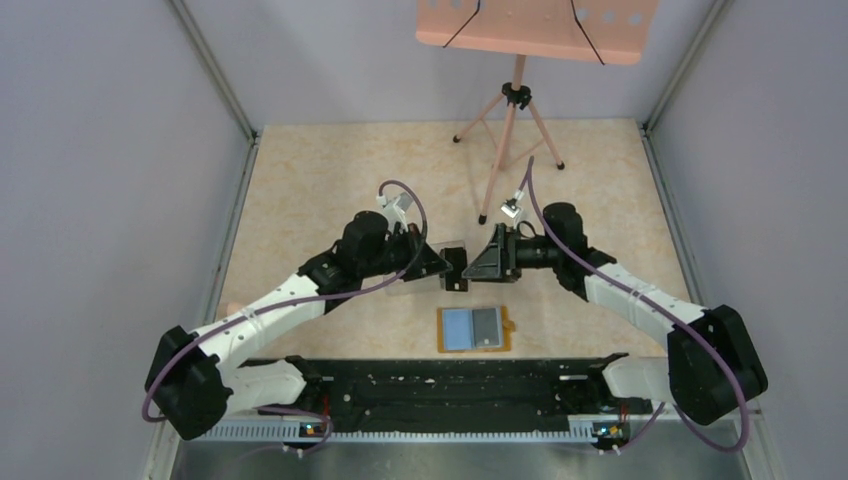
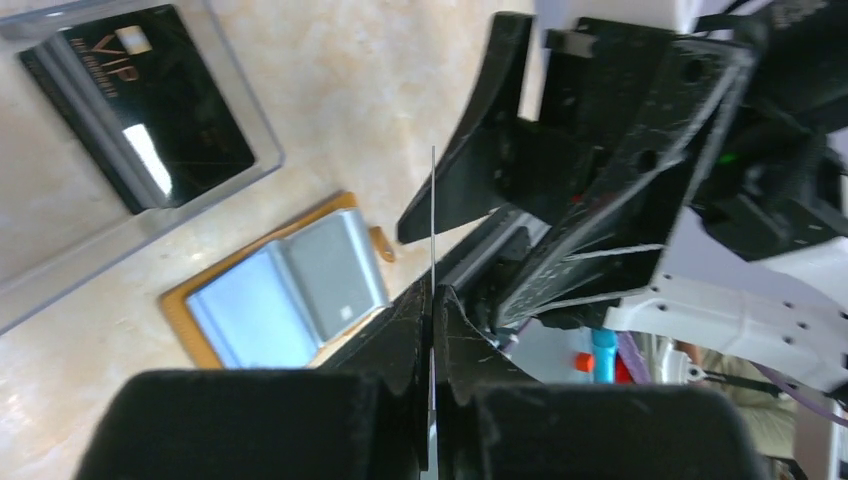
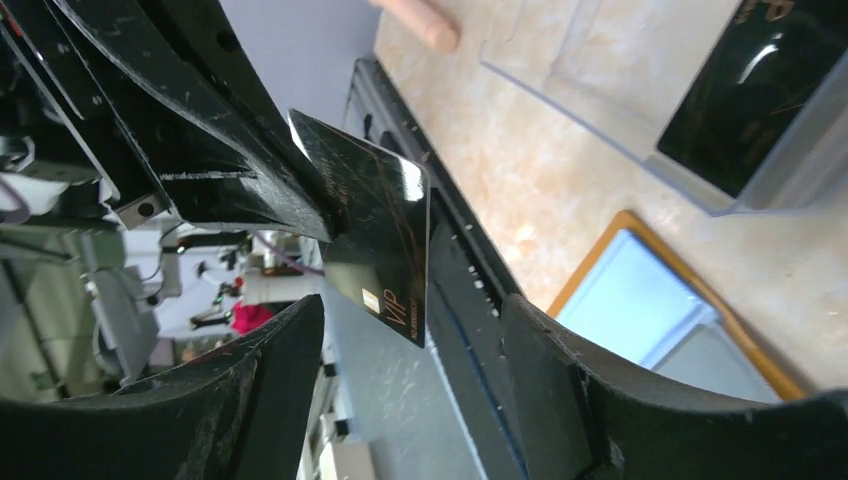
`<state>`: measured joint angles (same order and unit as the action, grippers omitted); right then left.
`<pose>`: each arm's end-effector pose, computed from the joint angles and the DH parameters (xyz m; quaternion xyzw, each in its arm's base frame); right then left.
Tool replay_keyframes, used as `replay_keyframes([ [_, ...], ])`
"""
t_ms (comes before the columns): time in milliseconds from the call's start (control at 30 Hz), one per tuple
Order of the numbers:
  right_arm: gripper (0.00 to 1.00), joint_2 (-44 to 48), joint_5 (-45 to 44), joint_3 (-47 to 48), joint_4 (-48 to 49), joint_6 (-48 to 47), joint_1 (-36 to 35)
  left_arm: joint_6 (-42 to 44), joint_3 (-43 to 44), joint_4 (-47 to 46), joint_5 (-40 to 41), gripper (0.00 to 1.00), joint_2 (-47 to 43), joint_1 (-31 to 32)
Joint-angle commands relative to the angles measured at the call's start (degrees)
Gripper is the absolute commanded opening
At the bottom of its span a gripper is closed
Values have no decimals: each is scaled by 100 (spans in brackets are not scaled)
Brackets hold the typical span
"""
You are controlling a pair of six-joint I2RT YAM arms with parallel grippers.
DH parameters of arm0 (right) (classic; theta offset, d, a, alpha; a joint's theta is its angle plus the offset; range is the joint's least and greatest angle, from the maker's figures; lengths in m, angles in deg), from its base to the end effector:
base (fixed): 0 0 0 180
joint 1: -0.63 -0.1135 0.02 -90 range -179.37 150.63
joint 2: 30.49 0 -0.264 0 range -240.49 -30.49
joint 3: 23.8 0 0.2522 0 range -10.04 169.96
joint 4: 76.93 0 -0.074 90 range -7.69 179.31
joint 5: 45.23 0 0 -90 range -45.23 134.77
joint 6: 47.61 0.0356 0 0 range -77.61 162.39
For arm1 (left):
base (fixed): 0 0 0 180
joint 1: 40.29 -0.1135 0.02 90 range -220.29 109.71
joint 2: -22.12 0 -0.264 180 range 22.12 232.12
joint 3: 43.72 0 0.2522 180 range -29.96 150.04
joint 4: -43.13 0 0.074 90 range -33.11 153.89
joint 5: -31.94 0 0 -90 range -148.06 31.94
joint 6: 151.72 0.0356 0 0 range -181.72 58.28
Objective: Put the credit cards into the card holder
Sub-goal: Insert the credit card into the card holder.
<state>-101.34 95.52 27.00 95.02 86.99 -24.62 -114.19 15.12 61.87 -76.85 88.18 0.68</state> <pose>0.2193 0.1339 0.2310 -0.0870 0.8009 0.5674 0.1706 0.1887 -0.1791 0.2759 0.0023 0.8410 -0.4757 0.2579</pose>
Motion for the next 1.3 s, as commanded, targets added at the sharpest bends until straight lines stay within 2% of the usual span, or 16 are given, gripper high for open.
replay_keyframes([
  [0, 63, 228, 745, -125, 1248, 534, 33, -295, -49, -985, -450, 0, -239, 0],
  [167, 46, 291, 950, -373, 2175, 1122, 38, -357, -111, -1080, -639, 0, -174, -1],
  [200, 41, 287, 978, -384, 2269, 1172, 35, -367, -125, -1073, -644, 0, -155, -1],
  [267, 36, 290, 1022, -384, 2354, 1192, 31, -369, -146, -1052, -619, 0, -157, 2],
  [467, 36, 408, 1004, -414, 2516, 1227, 62, -482, -330, -1371, -727, 0, -216, 4],
  [700, 33, 559, 975, -569, 3437, 1771, 188, -506, -617, -1578, -760, 0, -414, -1],
  [800, 25, 538, 1035, -521, 3434, 1776, 192, -508, -716, -1706, -779, 0, -507, 0],
  [967, 0, 384, 1194, -471, 3340, 1709, 191, -434, -675, -1729, -980, 0, -489, 0],
  [1033, 0, 368, 1225, -463, 3276, 1661, 189, -410, -655, -1712, -1000, 0, -459, 3],
  [1100, 0, 390, 1212, -442, 3068, 1503, 192, -369, -627, -1628, -983, 8, -437, -1],
  [1167, 0, 435, 1143, -431, 2775, 1277, 193, -321, -629, -1511, -892, 25, -431, -1],
  [1233, 0, 511, 934, -363, 2067, 792, 188, -286, -649, -1367, -727, 42, -462, 0],
  [1267, 0, 575, 781, -343, 1650, 521, 192, -301, -676, -1308, -641, 47, -493, -1],
])
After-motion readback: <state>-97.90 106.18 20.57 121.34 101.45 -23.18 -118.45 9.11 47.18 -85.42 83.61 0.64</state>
